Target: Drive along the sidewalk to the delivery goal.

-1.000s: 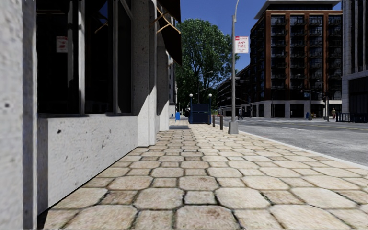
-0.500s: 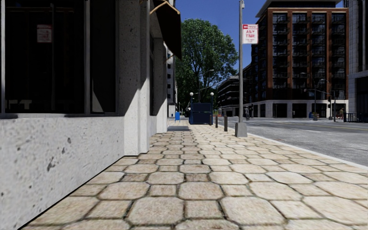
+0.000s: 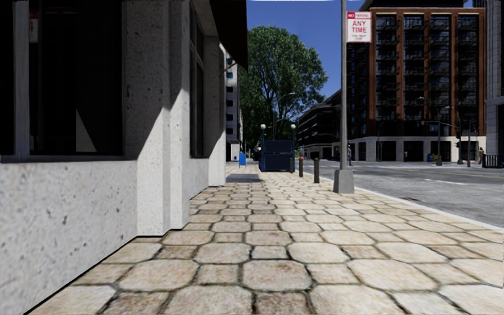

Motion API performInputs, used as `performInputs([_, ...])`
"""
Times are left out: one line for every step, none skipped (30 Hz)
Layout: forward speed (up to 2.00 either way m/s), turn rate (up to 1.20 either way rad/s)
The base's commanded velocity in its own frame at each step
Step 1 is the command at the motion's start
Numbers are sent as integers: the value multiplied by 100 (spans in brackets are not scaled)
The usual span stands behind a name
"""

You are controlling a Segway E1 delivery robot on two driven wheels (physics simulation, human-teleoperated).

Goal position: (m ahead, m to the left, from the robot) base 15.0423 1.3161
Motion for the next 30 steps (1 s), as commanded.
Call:
performInputs([200,0])
performInputs([200,0])
performInputs([200,0])
performInputs([200,0])
performInputs([200,0])
performInputs([200,0])
performInputs([200,0])
performInputs([200,0])
performInputs([200,0])
performInputs([200,0])
performInputs([200,0])
performInputs([200,0])
performInputs([200,0])
performInputs([200,0])
performInputs([200,0])
performInputs([200,0])
performInputs([200,0])
performInputs([200,0])
performInputs([200,0])
performInputs([200,0])
performInputs([200,0])
performInputs([200,0])
performInputs([200,0])
performInputs([200,0])
performInputs([200,0])
performInputs([200,0])
performInputs([200,0])
performInputs([200,0])
performInputs([200,0])
performInputs([200,0])
